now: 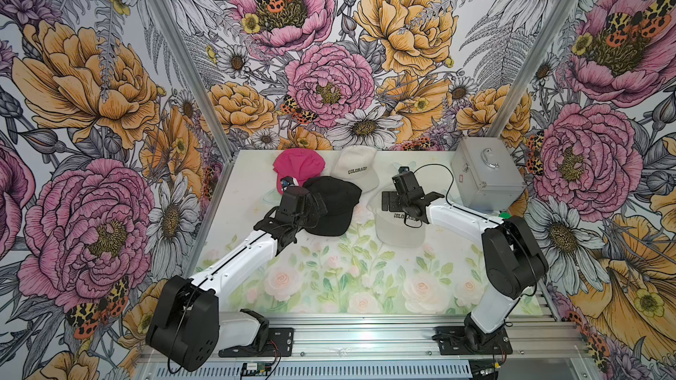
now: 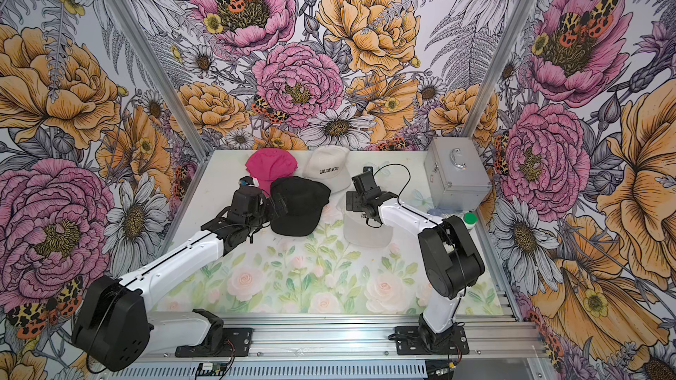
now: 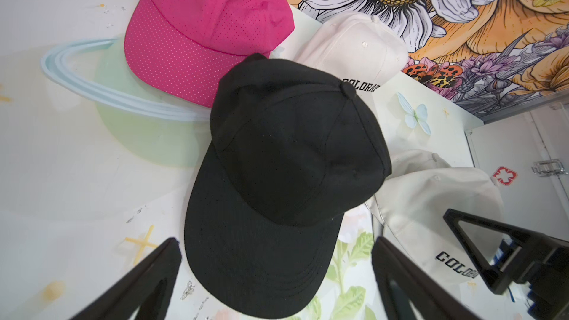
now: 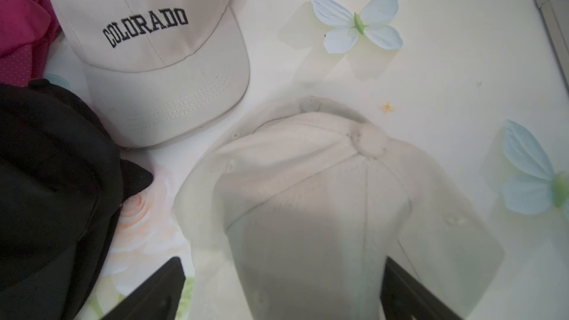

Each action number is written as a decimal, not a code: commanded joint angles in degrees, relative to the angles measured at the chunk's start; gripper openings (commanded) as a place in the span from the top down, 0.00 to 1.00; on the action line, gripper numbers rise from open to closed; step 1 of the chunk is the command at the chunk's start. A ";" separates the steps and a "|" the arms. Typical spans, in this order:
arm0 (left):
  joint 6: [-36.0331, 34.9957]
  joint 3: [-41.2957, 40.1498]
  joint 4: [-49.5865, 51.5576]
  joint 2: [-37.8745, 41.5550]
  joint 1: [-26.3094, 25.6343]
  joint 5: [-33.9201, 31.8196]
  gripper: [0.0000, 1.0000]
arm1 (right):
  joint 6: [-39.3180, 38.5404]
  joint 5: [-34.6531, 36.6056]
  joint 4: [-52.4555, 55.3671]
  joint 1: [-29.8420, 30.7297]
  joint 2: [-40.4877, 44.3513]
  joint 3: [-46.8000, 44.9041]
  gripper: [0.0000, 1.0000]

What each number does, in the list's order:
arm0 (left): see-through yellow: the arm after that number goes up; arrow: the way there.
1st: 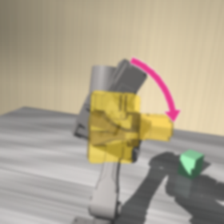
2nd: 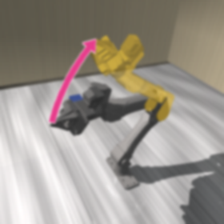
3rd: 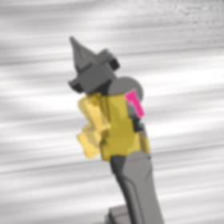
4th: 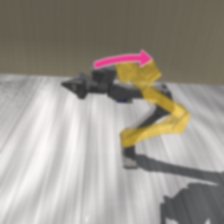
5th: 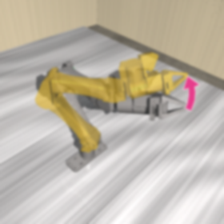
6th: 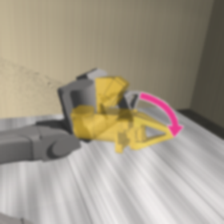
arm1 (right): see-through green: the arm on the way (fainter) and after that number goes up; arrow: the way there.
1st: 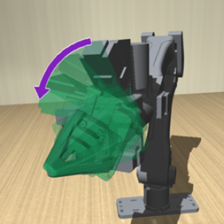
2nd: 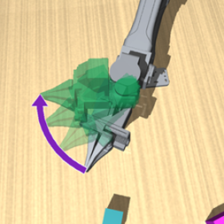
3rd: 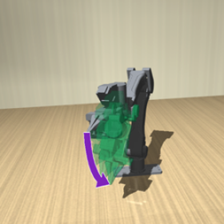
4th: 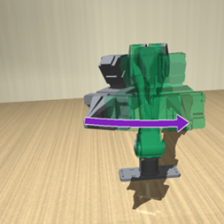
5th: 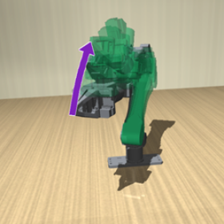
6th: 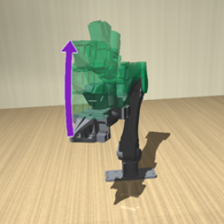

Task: Stack the baseball caps by color
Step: Move the baseball cap to the center of the board.

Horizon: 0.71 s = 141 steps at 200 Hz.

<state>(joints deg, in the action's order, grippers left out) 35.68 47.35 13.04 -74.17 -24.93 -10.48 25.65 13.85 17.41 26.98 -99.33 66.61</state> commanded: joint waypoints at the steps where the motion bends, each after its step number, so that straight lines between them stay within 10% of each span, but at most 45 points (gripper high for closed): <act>1: 0.03 0.23 -1.26 -0.43 0.48 1.82 0.01 | 1.45 6.18 0.17 -0.13 2.91 1.70 0.01; 55: -0.66 0.99 -1.73 -1.30 0.51 1.96 0.01 | 7.20 3.99 -1.49 0.00 8.63 1.47 0.01; 141: -0.09 -1.52 -3.17 0.59 1.08 3.20 0.01 | 21.78 -20.42 -13.53 0.33 -10.74 18.31 0.06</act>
<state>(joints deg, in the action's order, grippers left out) 35.66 47.16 12.10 -75.57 -24.71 -8.88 39.13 -0.71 10.94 26.94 -104.33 80.20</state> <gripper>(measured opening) 0.990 0.970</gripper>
